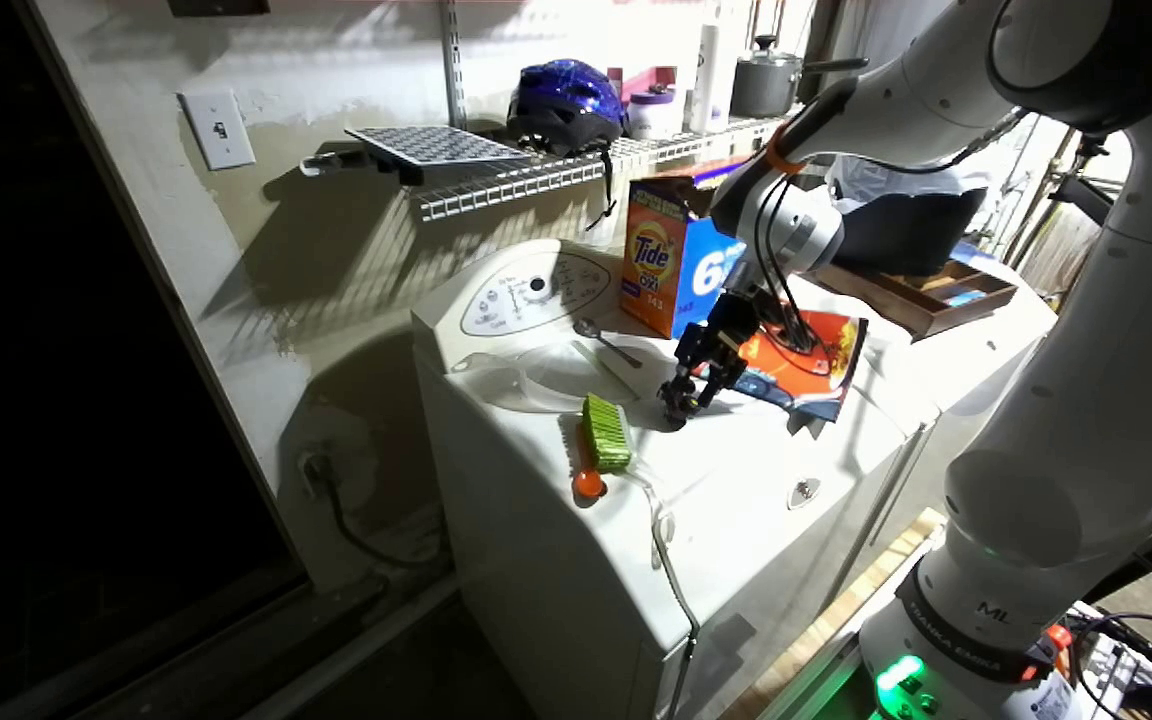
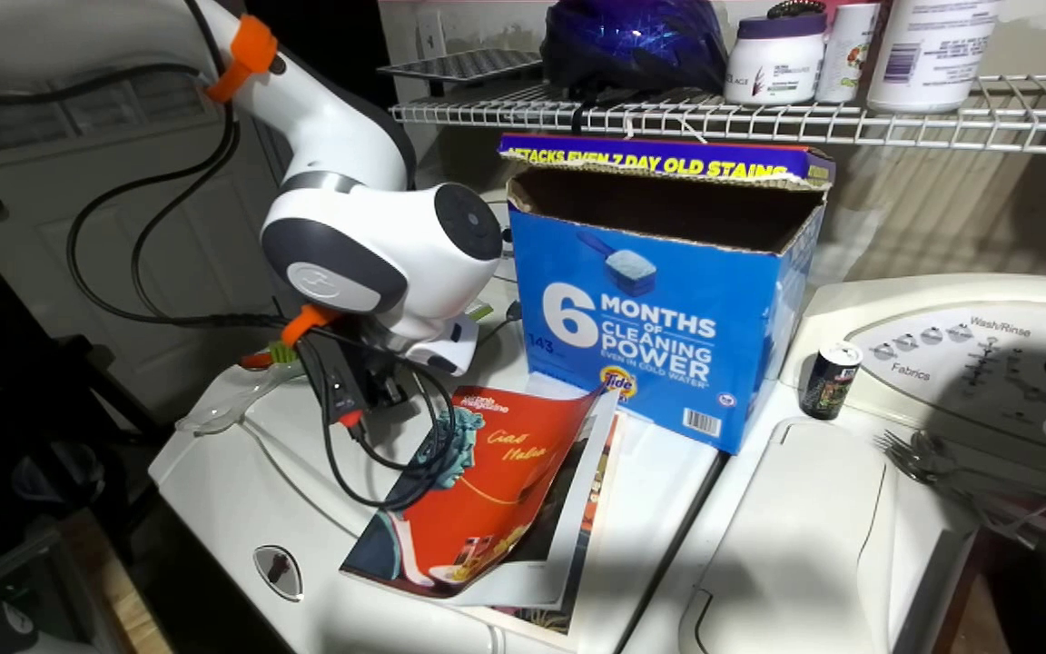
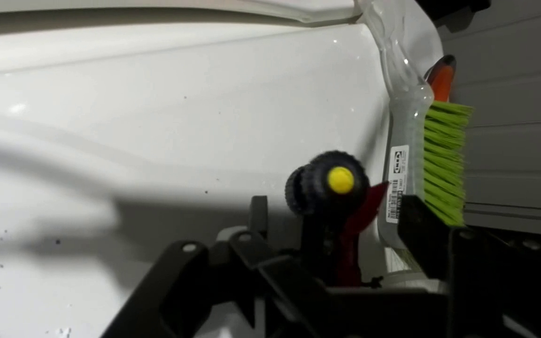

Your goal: Place the toy car upright.

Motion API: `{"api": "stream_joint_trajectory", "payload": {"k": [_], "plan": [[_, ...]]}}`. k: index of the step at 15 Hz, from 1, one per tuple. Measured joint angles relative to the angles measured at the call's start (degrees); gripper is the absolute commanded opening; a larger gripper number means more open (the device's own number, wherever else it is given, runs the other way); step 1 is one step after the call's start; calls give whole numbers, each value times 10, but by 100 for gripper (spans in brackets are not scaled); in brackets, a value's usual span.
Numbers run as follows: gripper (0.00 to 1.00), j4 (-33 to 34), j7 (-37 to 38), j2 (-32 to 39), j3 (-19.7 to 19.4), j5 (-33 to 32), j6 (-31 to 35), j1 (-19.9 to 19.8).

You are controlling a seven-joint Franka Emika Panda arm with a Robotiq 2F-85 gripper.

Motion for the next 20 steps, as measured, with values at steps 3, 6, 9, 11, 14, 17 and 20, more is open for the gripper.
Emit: {"api": "stream_joint_trajectory", "payload": {"k": [3,6,9,11,14,17,20], "plan": [[100,1,4,1,-5,-13,2,-6],[100,6,16,-1,-9,-31,2,-8],[100,12,55,-7,-8,-40,0,-7],[100,12,100,-18,-4,-42,0,-4],[100,13,168,-39,8,-42,3,7],[100,14,244,-53,22,-52,18,23],[100,19,323,-57,40,-89,38,42]]}}
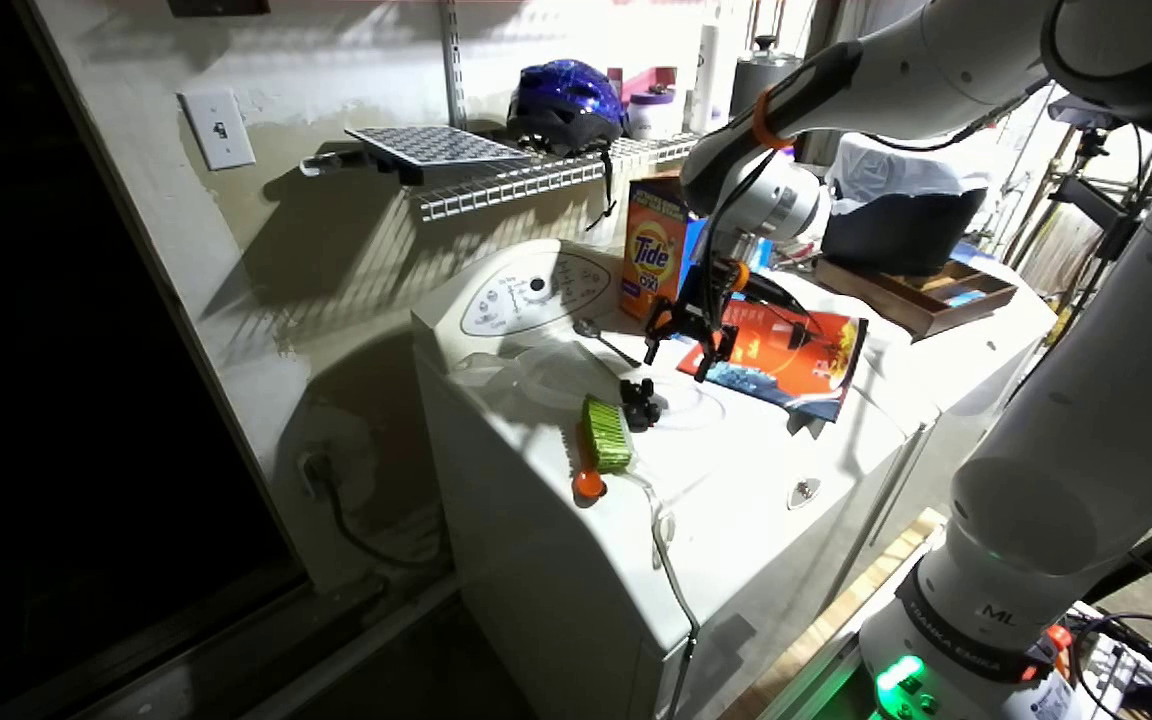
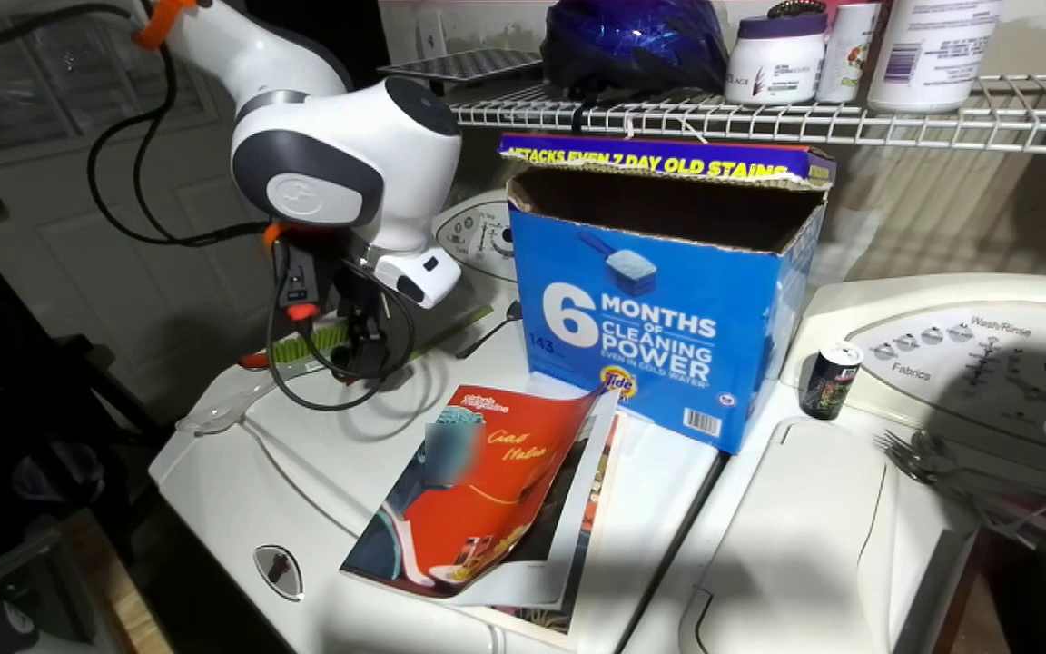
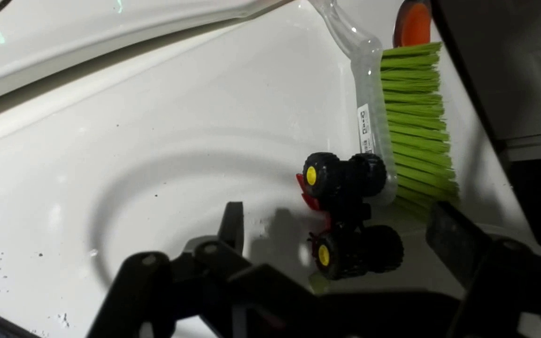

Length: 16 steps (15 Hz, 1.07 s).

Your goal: Place the toy car upright.

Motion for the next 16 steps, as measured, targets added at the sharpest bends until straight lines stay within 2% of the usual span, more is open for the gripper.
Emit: {"api": "stream_joint_trajectory", "payload": {"k": [7,16], "plan": [[100,2,169,-3,47,-118,63,47],[100,-27,238,-26,92,-200,153,85]]}}
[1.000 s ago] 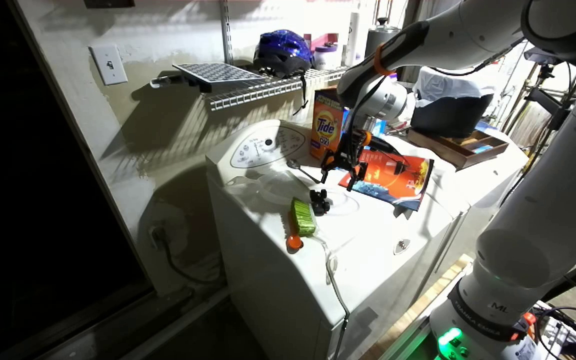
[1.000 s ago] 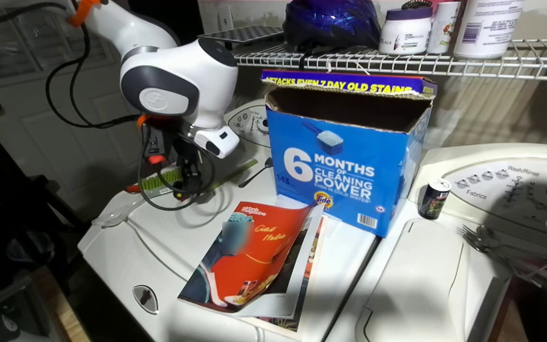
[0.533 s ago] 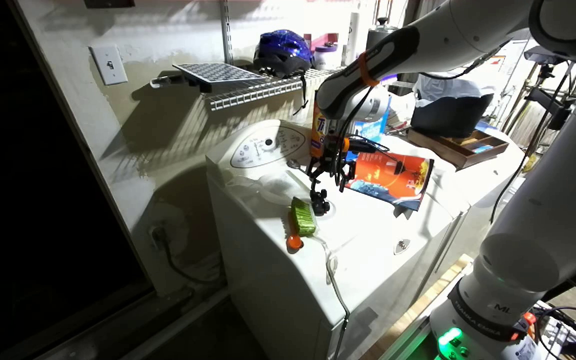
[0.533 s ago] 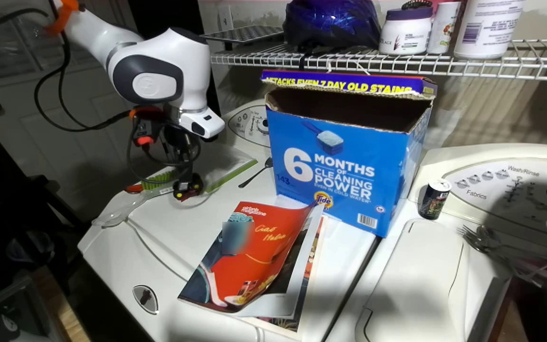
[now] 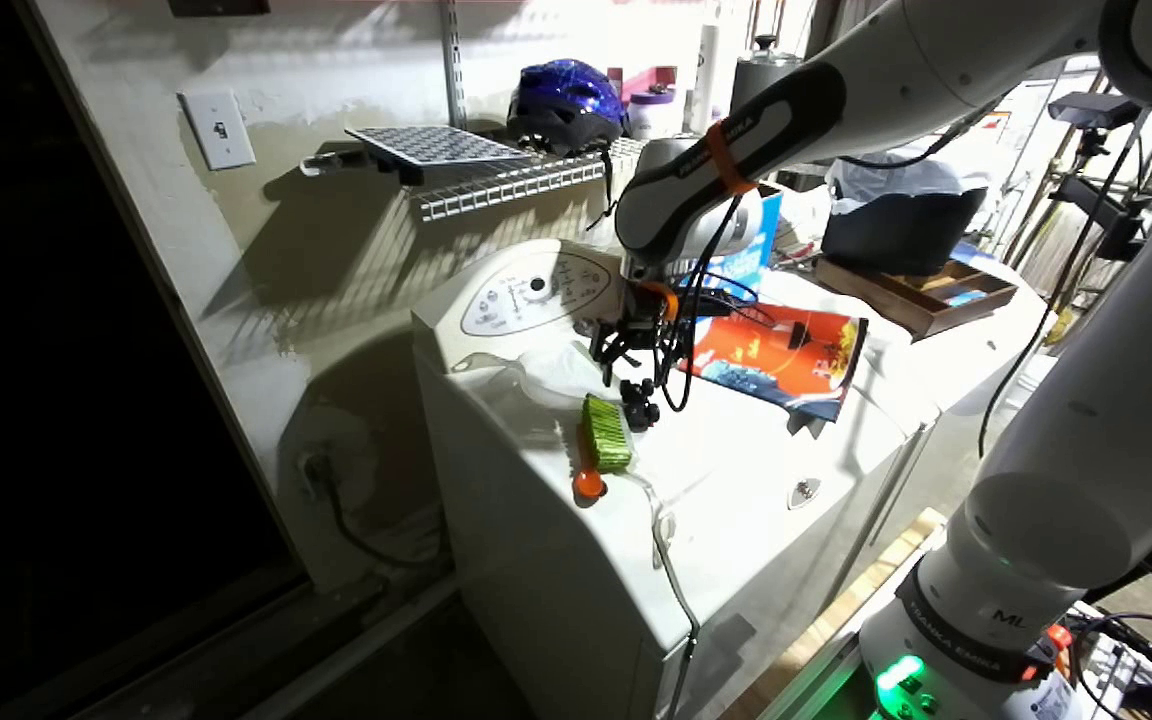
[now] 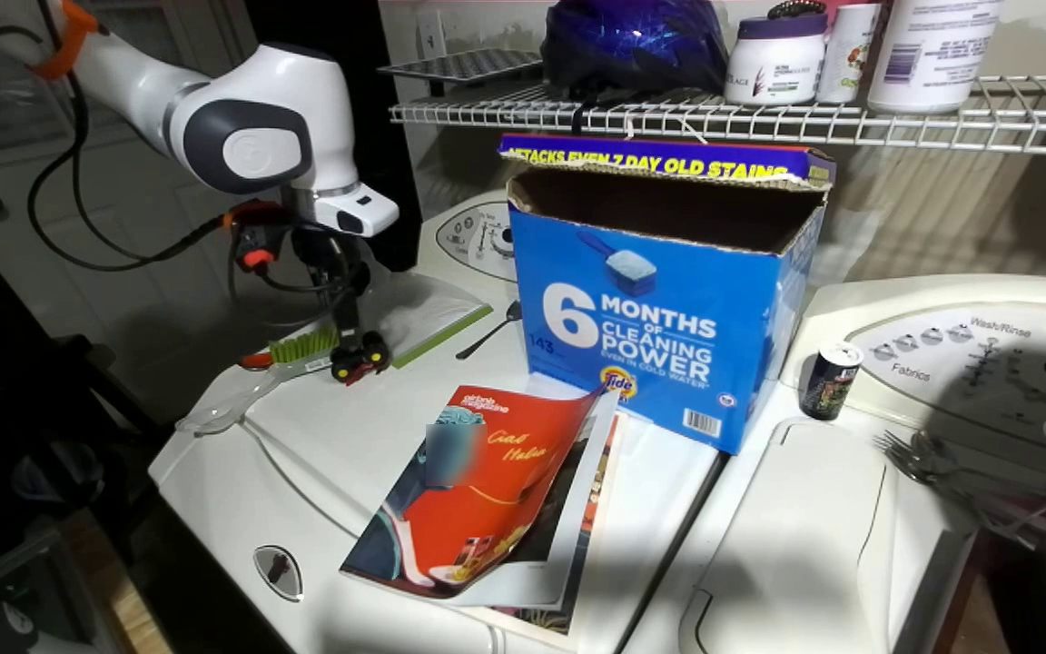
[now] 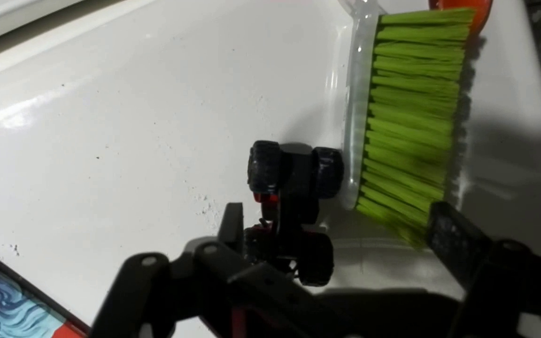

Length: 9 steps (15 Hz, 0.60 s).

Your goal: Place the toy car upright.

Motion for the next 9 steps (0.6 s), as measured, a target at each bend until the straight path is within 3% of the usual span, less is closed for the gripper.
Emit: {"api": "stream_joint_trajectory", "payload": {"k": [9], "plan": [[100,-56,45,-6,27,-89,77,13]]}}
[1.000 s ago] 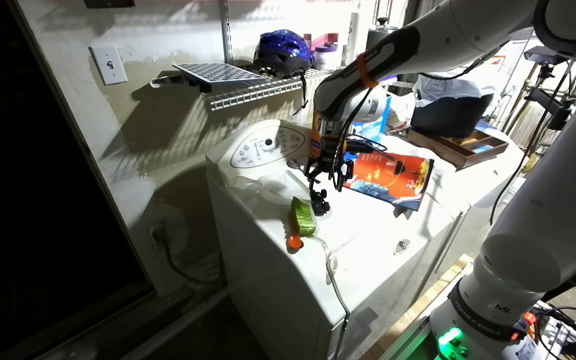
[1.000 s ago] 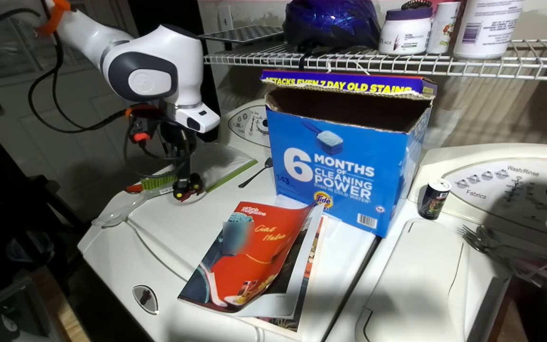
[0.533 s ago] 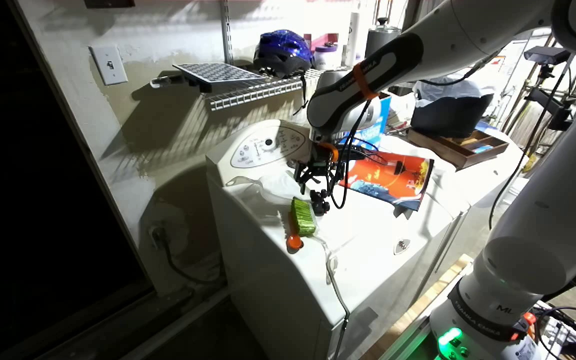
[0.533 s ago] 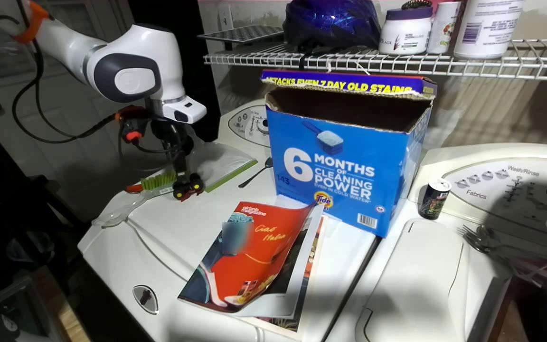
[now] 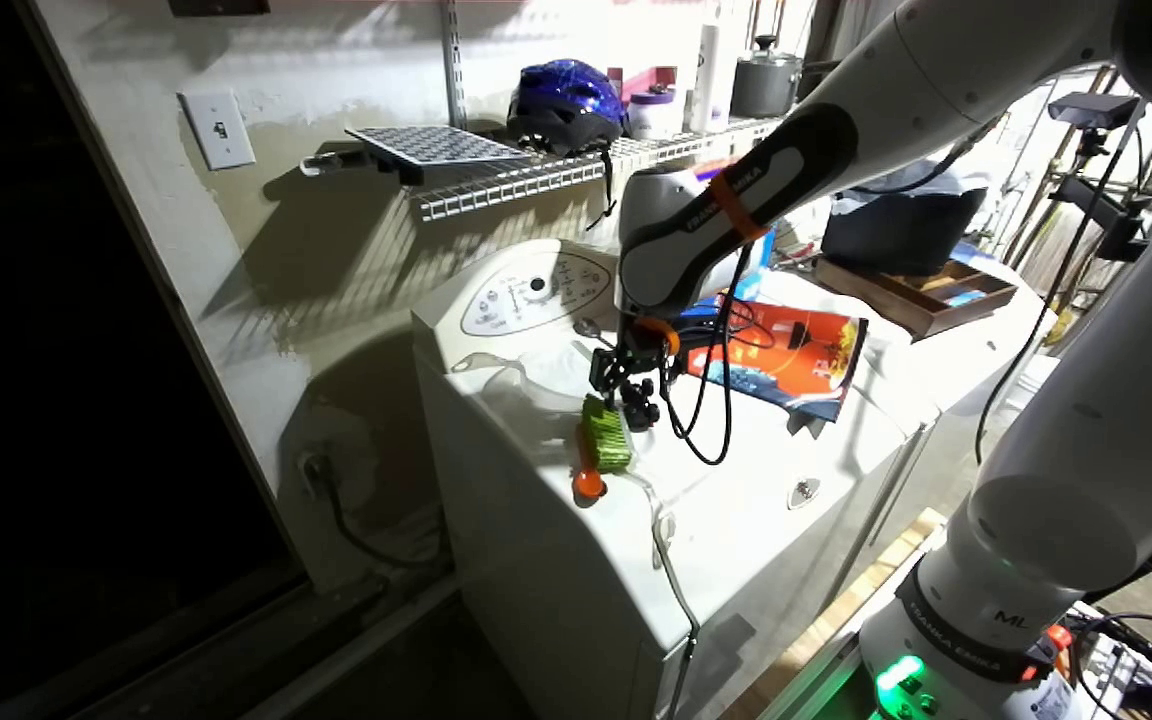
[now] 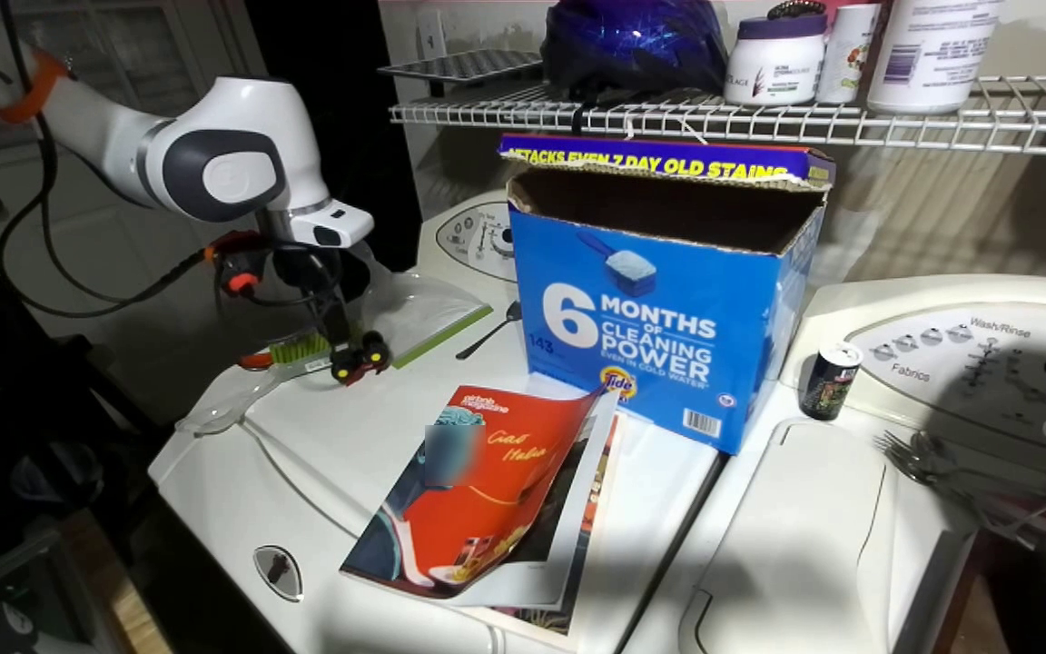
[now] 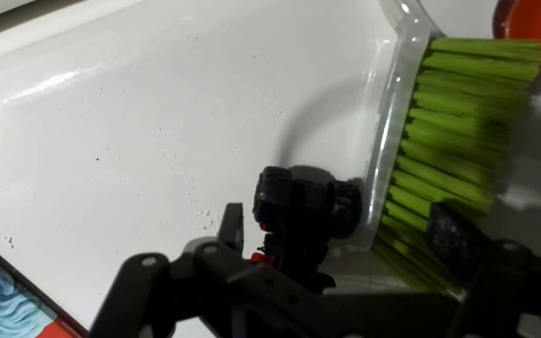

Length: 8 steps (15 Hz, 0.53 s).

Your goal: Place the toy car upright.

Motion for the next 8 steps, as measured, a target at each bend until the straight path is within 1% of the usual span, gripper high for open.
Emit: {"api": "stream_joint_trajectory", "payload": {"k": [6,8], "plan": [[100,-13,21,1,3,-48,37,0],[100,-15,24,2,2,-51,51,0]]}}
